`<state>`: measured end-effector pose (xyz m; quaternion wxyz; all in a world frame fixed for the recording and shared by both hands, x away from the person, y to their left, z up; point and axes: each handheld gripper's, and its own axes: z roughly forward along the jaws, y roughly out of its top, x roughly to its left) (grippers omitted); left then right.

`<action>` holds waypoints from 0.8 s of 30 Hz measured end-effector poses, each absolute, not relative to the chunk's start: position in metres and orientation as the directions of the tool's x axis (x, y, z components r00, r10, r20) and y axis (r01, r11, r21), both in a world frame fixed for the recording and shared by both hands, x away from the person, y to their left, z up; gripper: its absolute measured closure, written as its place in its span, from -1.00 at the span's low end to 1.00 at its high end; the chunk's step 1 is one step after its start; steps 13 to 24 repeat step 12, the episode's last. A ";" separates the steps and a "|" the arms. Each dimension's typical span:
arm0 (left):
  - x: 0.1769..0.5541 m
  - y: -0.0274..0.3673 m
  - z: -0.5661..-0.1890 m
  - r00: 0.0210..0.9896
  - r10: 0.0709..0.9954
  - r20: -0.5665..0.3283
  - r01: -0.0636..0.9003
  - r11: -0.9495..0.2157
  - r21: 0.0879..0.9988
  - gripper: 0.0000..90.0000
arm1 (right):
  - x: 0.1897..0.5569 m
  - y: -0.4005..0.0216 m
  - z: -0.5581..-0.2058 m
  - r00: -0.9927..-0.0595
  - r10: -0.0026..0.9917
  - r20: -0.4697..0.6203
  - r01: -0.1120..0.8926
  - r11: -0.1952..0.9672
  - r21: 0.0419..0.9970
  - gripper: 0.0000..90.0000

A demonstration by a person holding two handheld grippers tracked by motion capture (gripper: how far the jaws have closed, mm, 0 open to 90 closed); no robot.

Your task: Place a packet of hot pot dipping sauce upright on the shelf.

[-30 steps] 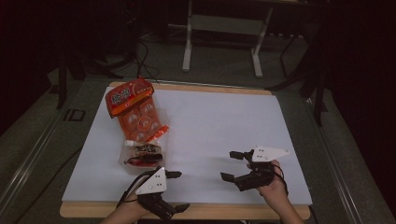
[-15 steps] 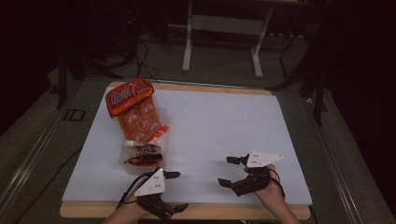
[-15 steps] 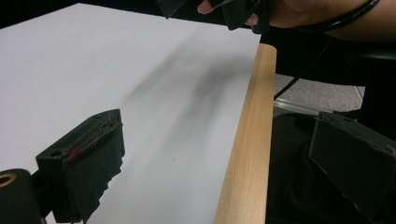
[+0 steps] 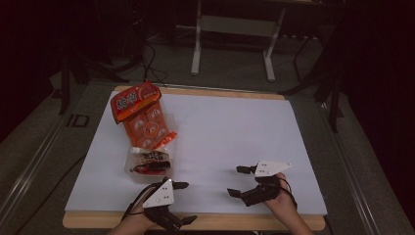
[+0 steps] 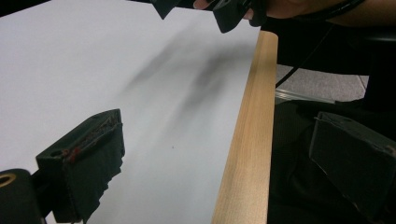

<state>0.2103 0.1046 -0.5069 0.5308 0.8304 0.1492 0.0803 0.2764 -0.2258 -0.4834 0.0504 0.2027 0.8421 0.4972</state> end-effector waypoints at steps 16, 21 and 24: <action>0.211 0.106 -0.507 0.939 0.343 -0.029 0.167 -0.381 0.909 -0.92 | 0.277 -0.227 -0.484 -0.912 0.397 0.106 0.285 0.427 0.858 -0.68; 0.211 0.106 -0.507 0.939 0.343 -0.029 0.167 -0.381 0.909 -0.92 | 0.277 -0.227 -0.484 -0.912 0.397 0.106 0.285 0.427 0.858 -0.68; 0.211 0.106 -0.507 0.939 0.343 -0.029 0.167 -0.381 0.909 -0.92 | 0.277 -0.227 -0.484 -0.912 0.397 0.106 0.285 0.427 0.858 -0.68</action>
